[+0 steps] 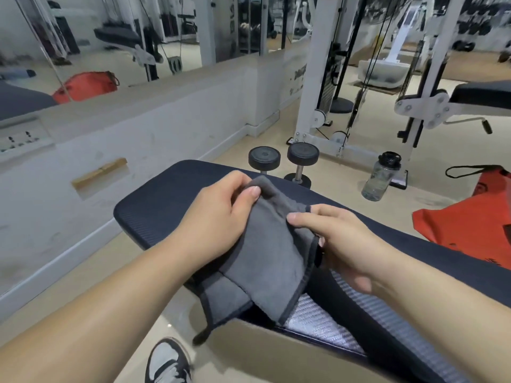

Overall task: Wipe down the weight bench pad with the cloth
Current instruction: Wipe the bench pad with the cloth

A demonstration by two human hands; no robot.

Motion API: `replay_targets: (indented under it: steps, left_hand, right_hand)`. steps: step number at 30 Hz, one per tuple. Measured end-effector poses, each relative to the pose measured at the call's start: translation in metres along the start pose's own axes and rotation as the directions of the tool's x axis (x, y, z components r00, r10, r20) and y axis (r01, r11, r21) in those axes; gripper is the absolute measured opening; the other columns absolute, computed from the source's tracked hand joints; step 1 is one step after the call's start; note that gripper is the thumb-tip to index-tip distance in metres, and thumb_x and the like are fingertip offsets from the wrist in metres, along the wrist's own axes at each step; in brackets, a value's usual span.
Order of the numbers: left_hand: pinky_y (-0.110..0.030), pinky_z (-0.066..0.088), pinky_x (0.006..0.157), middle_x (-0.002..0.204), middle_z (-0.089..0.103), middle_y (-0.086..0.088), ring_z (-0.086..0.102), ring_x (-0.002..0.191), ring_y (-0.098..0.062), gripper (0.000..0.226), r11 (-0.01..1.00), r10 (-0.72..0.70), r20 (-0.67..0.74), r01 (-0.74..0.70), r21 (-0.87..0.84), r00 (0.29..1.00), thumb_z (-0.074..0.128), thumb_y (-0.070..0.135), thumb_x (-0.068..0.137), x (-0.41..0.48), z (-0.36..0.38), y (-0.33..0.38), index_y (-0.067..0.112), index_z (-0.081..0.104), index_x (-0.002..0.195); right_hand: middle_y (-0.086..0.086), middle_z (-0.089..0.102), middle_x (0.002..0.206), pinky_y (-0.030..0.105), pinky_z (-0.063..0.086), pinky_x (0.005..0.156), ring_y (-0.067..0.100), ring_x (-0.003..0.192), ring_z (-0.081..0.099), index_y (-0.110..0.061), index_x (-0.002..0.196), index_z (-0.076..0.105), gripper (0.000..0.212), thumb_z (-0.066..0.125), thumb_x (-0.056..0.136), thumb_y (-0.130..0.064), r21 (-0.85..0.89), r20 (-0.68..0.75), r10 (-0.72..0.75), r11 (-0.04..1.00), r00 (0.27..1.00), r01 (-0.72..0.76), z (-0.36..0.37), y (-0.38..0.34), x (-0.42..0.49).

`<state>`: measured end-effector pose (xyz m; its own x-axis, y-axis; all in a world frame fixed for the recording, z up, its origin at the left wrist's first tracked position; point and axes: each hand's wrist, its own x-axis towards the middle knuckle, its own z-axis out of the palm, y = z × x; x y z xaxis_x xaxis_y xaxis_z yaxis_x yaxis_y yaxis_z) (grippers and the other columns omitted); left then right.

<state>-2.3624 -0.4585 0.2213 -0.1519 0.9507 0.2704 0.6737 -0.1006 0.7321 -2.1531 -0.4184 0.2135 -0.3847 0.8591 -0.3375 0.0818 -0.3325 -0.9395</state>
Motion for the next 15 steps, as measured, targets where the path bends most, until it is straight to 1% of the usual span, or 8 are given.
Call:
replay_targets:
  steps: [1, 3, 4, 6, 9, 12, 13, 15]
  left_hand:
    - [-0.029, 0.049, 0.072, 0.084, 0.070, 0.008, 0.064, 0.083, -0.010, 0.016, 0.998, -0.044, -0.010, 0.044, 0.043, 0.999, 0.052, 0.041, 0.100, 0.005, 0.001, -0.007, 0.029, 0.062, 0.095]
    - [-0.032, 0.048, 0.076, 0.096, 0.070, 0.008, 0.064, 0.094, -0.014, 0.017, 0.977, -0.167, -0.022, 0.168, 0.135, 0.986, 0.053, 0.041, 0.099, 0.011, 0.006, -0.023, 0.028, 0.062, 0.105]
    - [-0.035, 0.049, 0.083, 0.110, 0.068, 0.004, 0.063, 0.105, -0.019, 0.026, 0.953, -0.220, -0.005, 0.216, 0.214, 0.975, 0.053, 0.043, 0.098, 0.012, 0.008, -0.030, 0.026, 0.059, 0.118]
    - [-0.042, 0.047, 0.100, 0.141, 0.052, -0.001, 0.051, 0.128, -0.025, 0.053, 0.893, -0.220, 0.088, 0.164, 0.418, 0.971, 0.054, 0.050, 0.095, 0.009, 0.014, -0.035, 0.026, 0.046, 0.141]
    - [-0.047, 0.029, 0.119, 0.164, 0.025, 0.001, 0.023, 0.150, -0.026, 0.069, 0.824, -0.115, 0.307, -0.082, 0.560, 0.945, 0.043, 0.067, 0.092, -0.008, 0.032, -0.022, 0.035, 0.032, 0.152]
    - [-0.051, 0.000, 0.126, 0.170, -0.011, 0.001, -0.012, 0.156, -0.026, 0.068, 0.774, -0.178, 0.524, -0.210, 0.597, 0.833, 0.021, 0.064, 0.099, -0.033, 0.054, -0.023, 0.039, 0.001, 0.159]
    - [-0.051, -0.004, 0.125, 0.169, -0.017, 0.003, -0.018, 0.155, -0.024, 0.065, 0.766, -0.177, 0.540, -0.230, 0.601, 0.823, 0.018, 0.061, 0.101, -0.036, 0.055, -0.031, 0.040, -0.005, 0.158]
    - [-0.049, -0.005, 0.126, 0.169, -0.015, 0.009, -0.015, 0.156, -0.018, 0.060, 0.757, -0.154, 0.502, -0.225, 0.614, 0.851, 0.017, 0.056, 0.103, -0.029, 0.043, -0.053, 0.043, -0.006, 0.158]
  right_hand:
    - [0.005, 0.067, 0.073, 0.032, 0.052, 0.060, 0.017, 0.060, 0.063, -0.009, 0.105, 0.067, 0.022, 0.076, 0.091, -0.024, 0.034, -0.064, 0.021, 0.999, 0.998, -0.019, 0.000, 0.002, 0.008]
    - [0.005, 0.067, 0.090, 0.039, 0.059, 0.073, 0.021, 0.077, 0.067, -0.008, 0.113, 0.064, 0.023, 0.069, 0.097, -0.024, 0.105, -0.179, 0.021, 0.994, 0.984, -0.002, -0.005, 0.010, 0.028]
    - [0.004, 0.067, 0.101, 0.039, 0.060, 0.084, 0.021, 0.089, 0.068, -0.012, 0.113, 0.064, 0.018, 0.065, 0.099, -0.024, 0.049, -0.241, -0.020, 0.998, 0.970, 0.033, -0.007, 0.015, 0.035]
    - [-0.003, 0.069, 0.112, 0.032, 0.055, 0.096, 0.013, 0.101, 0.068, -0.021, 0.113, 0.065, 0.015, 0.063, 0.099, -0.024, -0.281, -0.297, -0.187, 0.954, 0.937, 0.101, -0.011, 0.024, 0.042]
    - [-0.007, 0.070, 0.114, 0.022, 0.048, 0.094, 0.008, 0.102, 0.065, -0.021, 0.117, 0.066, 0.019, 0.062, 0.098, -0.019, -0.598, -0.156, -0.366, 0.774, 0.917, 0.208, -0.011, 0.032, 0.045]
    - [-0.009, 0.068, 0.115, 0.013, 0.041, 0.089, 0.007, 0.107, 0.062, -0.021, 0.117, 0.068, 0.022, 0.060, 0.098, -0.017, -0.727, -0.043, -0.463, 0.622, 0.886, 0.290, -0.008, 0.035, 0.051]
    - [-0.009, 0.067, 0.115, 0.015, 0.041, 0.090, 0.007, 0.108, 0.061, -0.022, 0.117, 0.068, 0.022, 0.060, 0.097, -0.017, -0.751, -0.023, -0.479, 0.588, 0.877, 0.301, -0.006, 0.036, 0.053]
    - [-0.010, 0.066, 0.114, 0.022, 0.041, 0.093, 0.008, 0.110, 0.060, -0.023, 0.115, 0.069, 0.021, 0.059, 0.097, -0.021, -0.791, 0.012, -0.494, 0.527, 0.870, 0.310, -0.004, 0.038, 0.058]
